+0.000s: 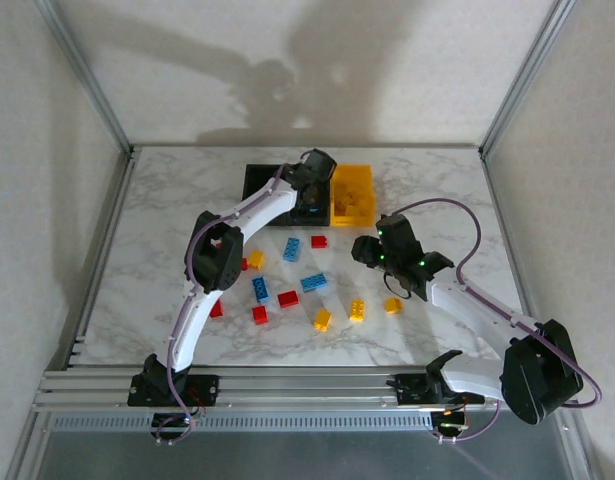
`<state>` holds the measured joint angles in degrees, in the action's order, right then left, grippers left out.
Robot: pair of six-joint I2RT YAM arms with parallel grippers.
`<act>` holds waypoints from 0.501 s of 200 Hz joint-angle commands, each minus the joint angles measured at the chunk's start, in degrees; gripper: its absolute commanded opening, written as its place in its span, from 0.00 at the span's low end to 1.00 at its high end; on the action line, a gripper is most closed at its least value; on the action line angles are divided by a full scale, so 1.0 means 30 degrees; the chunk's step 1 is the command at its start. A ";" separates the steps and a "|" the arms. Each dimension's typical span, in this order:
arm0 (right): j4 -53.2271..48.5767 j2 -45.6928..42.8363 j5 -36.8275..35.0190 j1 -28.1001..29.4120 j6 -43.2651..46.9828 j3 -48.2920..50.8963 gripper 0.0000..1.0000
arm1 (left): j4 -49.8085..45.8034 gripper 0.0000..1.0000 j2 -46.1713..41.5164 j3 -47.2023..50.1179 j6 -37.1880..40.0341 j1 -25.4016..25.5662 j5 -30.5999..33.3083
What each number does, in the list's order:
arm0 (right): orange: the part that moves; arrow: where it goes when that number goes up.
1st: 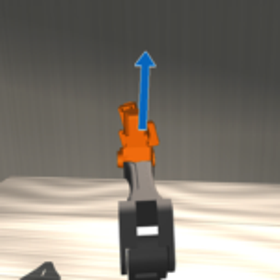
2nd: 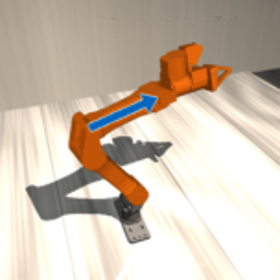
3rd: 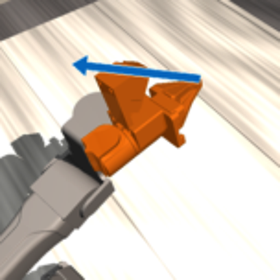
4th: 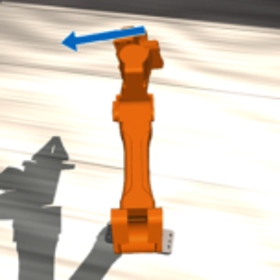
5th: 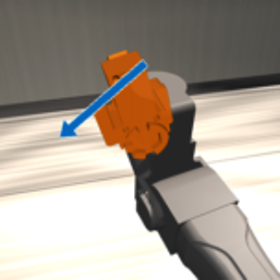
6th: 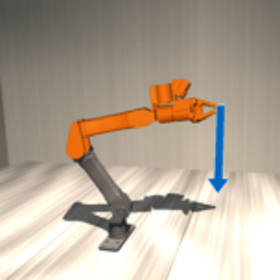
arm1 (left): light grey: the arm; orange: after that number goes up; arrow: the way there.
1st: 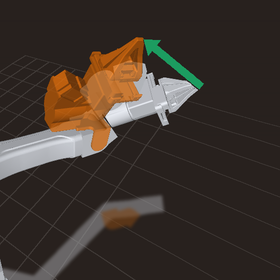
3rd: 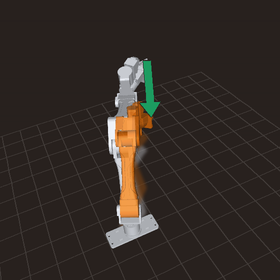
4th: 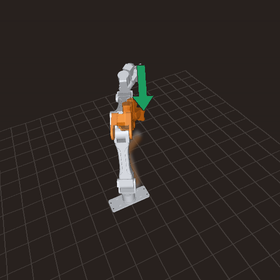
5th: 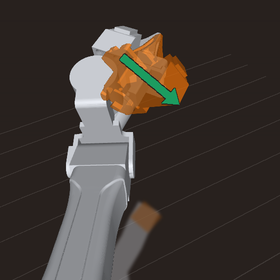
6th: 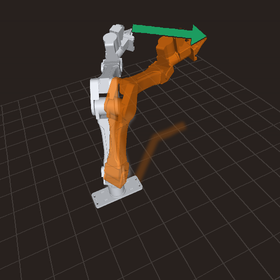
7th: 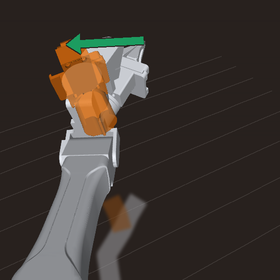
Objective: Sort the legos into containers by color
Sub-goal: Place the lego in the container.
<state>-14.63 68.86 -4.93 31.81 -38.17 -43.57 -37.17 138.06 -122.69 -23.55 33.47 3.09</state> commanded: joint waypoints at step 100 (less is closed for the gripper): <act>-0.0454 -0.0163 -0.0520 0.0119 0.0404 -0.0417 0.53 | 0.0839 0.52 -0.5820 0.3927 0.0364 0.0500 -0.0534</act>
<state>-14.83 68.75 -4.97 31.81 -38.15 -43.57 -36.67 131.39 -117.23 -23.27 33.93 3.05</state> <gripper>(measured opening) 0.525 0.516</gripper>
